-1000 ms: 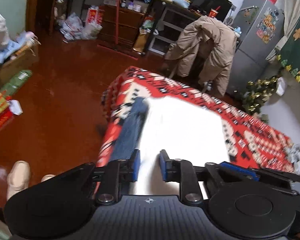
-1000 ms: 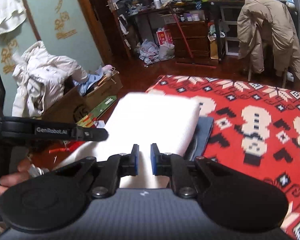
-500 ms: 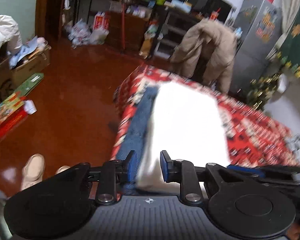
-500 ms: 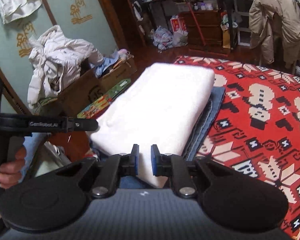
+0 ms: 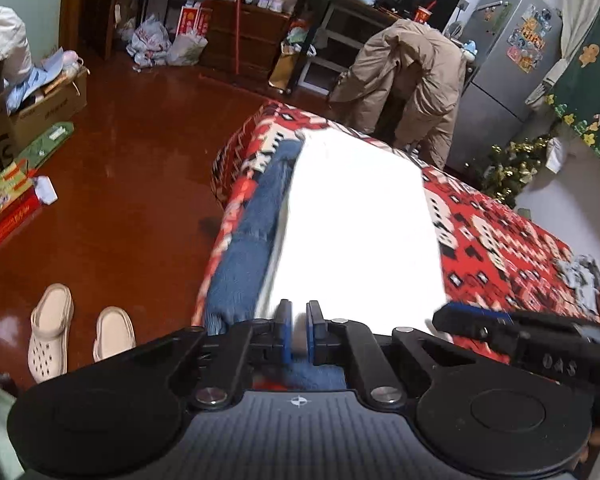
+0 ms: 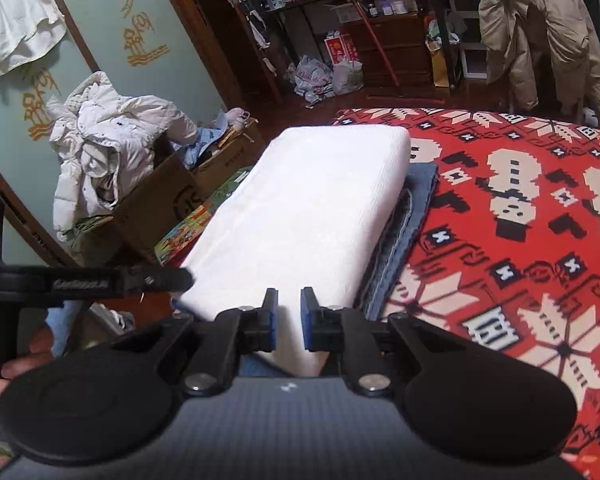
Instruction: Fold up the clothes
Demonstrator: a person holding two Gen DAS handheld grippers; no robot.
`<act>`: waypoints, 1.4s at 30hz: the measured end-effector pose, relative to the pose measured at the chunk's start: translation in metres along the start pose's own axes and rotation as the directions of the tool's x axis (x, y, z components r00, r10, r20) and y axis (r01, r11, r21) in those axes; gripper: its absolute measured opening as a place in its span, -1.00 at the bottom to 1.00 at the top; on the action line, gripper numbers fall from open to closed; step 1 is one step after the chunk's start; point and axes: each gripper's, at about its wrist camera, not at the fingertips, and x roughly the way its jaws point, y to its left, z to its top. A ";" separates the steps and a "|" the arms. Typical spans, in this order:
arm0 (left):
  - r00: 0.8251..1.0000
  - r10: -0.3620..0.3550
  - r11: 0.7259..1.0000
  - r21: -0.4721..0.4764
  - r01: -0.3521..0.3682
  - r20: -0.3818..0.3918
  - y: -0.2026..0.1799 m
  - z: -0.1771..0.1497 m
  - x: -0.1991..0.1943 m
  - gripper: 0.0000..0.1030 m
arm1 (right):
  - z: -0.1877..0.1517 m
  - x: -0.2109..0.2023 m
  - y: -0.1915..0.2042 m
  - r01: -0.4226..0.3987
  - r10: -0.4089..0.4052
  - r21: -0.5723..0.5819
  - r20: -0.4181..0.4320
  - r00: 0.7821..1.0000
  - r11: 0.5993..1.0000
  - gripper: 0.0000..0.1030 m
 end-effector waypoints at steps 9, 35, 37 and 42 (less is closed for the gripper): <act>1.000 0.019 1.000 0.011 -0.019 -0.003 -0.046 -0.018 -0.054 -0.19 | 0.002 -0.075 0.034 0.026 -0.027 -0.042 -0.031 0.999 0.999 -0.14; 0.964 0.261 0.960 0.090 -0.264 0.048 -0.149 -0.096 -0.199 0.71 | -0.060 -0.280 0.116 0.256 -0.256 -0.096 0.021 0.967 0.962 0.99; 0.954 0.291 0.945 0.134 -0.298 0.074 -0.157 -0.099 -0.201 0.71 | -0.062 -0.285 0.124 0.289 -0.288 -0.118 0.025 0.957 0.950 0.99; 0.910 0.385 0.896 0.175 -0.409 0.153 -0.164 -0.107 -0.207 0.72 | -0.063 -0.290 0.141 0.339 -0.341 -0.166 0.013 0.940 0.926 0.99</act>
